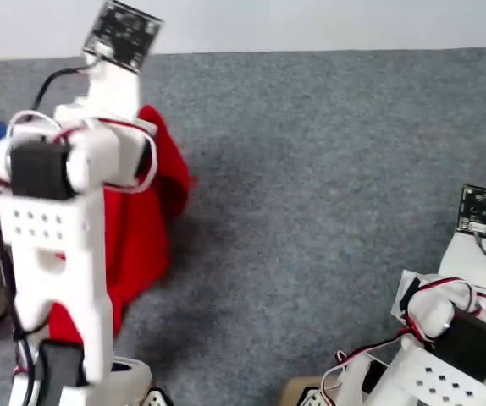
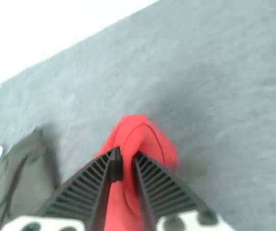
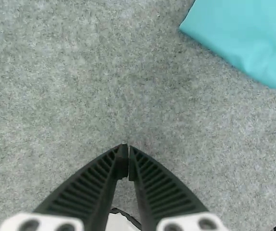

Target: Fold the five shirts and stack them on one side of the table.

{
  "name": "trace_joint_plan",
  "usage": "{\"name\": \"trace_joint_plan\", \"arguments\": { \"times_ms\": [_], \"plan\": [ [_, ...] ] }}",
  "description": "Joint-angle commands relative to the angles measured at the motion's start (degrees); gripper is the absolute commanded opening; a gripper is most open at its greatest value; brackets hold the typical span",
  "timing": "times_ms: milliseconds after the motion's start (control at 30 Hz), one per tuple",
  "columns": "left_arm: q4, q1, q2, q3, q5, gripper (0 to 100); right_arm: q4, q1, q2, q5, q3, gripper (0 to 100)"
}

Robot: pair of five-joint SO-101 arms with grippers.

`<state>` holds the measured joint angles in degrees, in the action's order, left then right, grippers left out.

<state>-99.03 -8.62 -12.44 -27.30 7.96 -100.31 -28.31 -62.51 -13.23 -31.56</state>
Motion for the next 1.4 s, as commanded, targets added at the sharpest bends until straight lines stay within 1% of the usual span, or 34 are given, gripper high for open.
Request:
{"name": "trace_joint_plan", "arguments": {
  "times_ms": [0, 100, 233, 333, 400, 467, 567, 700, 800, 900, 1033, 1200, 1300, 1367],
  "plan": [
    [-1.3, -7.4, -4.2, -2.4, -0.6, 0, -1.8, 0.6, -0.7, 0.2, 0.1, 1.0],
    [-1.1, -9.8, -4.1, -2.1, -0.6, 0, -1.7, 0.7, -0.6, 0.0, -0.6, 1.0],
    [3.9, -10.7, -1.7, 0.2, -0.9, 0, -1.6, 0.7, -0.7, -2.7, -0.7, 1.0],
    [6.9, -10.7, 3.6, 1.1, -0.9, 0, -1.6, 0.7, -0.5, -4.9, -0.7, 1.0],
    [7.4, -10.6, 7.7, 0.7, -1.0, 1, -0.7, 0.7, -0.2, -6.6, -0.8, 1.0],
    [7.1, -10.4, 11.3, 0.7, -1.0, 3, 1.4, 0.7, -0.2, -7.6, -1.7, 1.0],
    [4.6, -7.7, 14.7, 0.2, -1.1, 10, 4.4, 0.7, -0.2, -9.5, -3.9, 1.1],
    [1.6, -2.0, 15.4, -2.4, -3.9, 17, 6.3, 1.3, -0.1, -11.0, -5.0, 1.4],
    [-1.5, 2.2, 15.4, -6.6, -4.0, 19, 6.2, 6.3, -0.1, -10.8, -5.0, 1.5],
    [-1.5, 7.3, 13.7, -10.0, -4.0, 19, 5.9, 14.3, -0.1, -10.3, -4.7, 1.5],
    [-1.5, 13.9, 8.0, -10.5, -3.9, 19, 6.1, 26.2, 0.3, -3.9, -3.4, 1.5],
    [-1.5, 24.4, 0.4, -4.5, -3.7, 19, 6.3, 40.6, 7.9, 1.1, -2.7, 1.3],
    [-1.4, 29.9, -3.8, 1.5, 0.6, 19, 6.5, 46.7, 15.3, 2.9, 0.4, 1.1],
    [-1.4, 33.2, -6.9, 5.1, 3.3, 19, 6.5, 49.5, 20.7, 3.1, 4.7, 1.1]
  ]
}}
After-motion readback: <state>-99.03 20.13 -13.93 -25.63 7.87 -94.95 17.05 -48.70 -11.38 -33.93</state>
